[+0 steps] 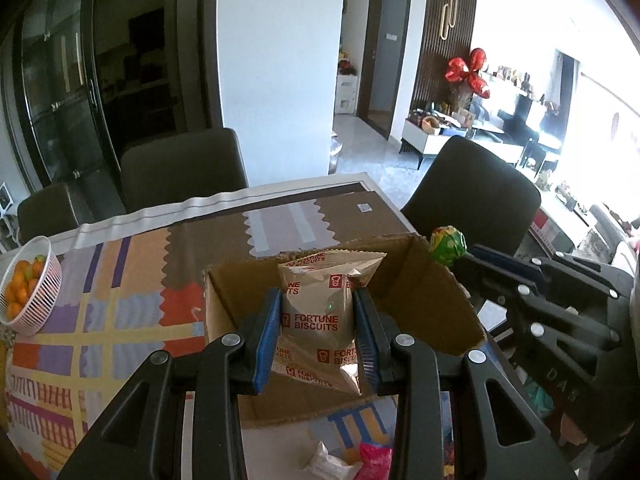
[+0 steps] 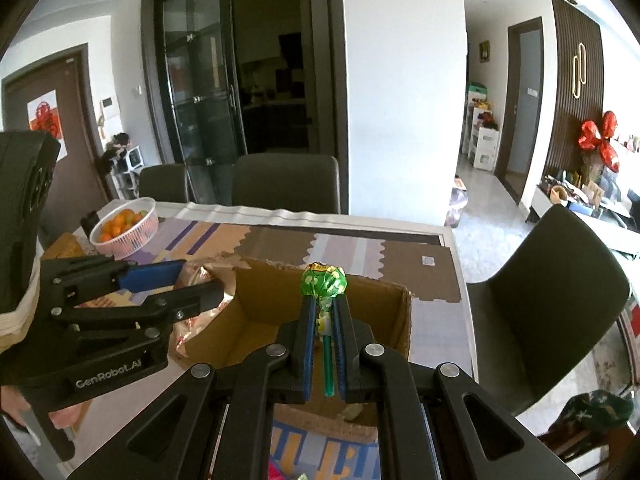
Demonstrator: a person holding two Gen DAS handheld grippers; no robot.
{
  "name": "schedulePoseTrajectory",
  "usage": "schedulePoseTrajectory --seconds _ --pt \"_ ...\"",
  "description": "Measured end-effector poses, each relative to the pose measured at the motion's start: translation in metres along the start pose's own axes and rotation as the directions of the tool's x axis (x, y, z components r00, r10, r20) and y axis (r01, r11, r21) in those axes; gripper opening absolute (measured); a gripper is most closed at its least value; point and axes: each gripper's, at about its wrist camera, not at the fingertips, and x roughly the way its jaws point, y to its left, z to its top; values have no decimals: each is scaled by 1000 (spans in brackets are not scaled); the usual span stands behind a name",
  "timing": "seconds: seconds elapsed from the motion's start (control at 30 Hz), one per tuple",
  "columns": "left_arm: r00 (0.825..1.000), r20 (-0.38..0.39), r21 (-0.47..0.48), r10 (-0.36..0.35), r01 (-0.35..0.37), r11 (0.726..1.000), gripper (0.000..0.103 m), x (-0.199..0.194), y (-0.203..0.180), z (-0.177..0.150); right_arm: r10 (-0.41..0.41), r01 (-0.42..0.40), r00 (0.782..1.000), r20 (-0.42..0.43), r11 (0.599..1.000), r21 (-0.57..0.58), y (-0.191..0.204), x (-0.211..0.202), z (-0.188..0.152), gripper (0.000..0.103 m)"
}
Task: Organize snacks
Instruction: 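Carry the biscuits and lollipop into the box and open both tools, then grasp the small red packet with the left tool while the right tool grasps the green wrapped candy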
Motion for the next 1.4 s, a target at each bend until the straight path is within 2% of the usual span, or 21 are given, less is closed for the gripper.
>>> schedulePoseTrajectory --seconds 0.2,0.27,0.3,0.37,0.5,0.73,1.0,1.4 --pt "999 -44 -10 24 -24 1000 38 20 7 4 -10 10 999 -38 1000 2 -1 18 -2 10" --pt "998 -45 -34 36 -38 999 51 20 11 2 -6 7 999 -41 1000 19 -3 22 -4 12" --pt "998 -40 -39 39 -40 998 56 18 12 1 -6 8 999 -45 999 32 -5 23 -5 15" --pt "998 -25 -31 49 -50 998 56 11 13 -3 -19 21 999 -51 999 45 -7 23 -6 38" --pt "997 3 -19 75 -75 997 61 -7 10 -14 -60 60 998 -16 998 10 -2 10 -13 40" --pt "995 33 -7 98 -98 995 64 -45 2 -34 -75 77 996 46 997 -26 11 -27 -25 53" --pt "992 85 8 95 -96 995 66 -81 -4 -59 -74 79 994 84 995 -55 24 -59 -38 57" --pt "992 80 20 93 -95 995 66 -97 -9 -115 -53 55 998 30 996 -69 40 -74 -88 57"
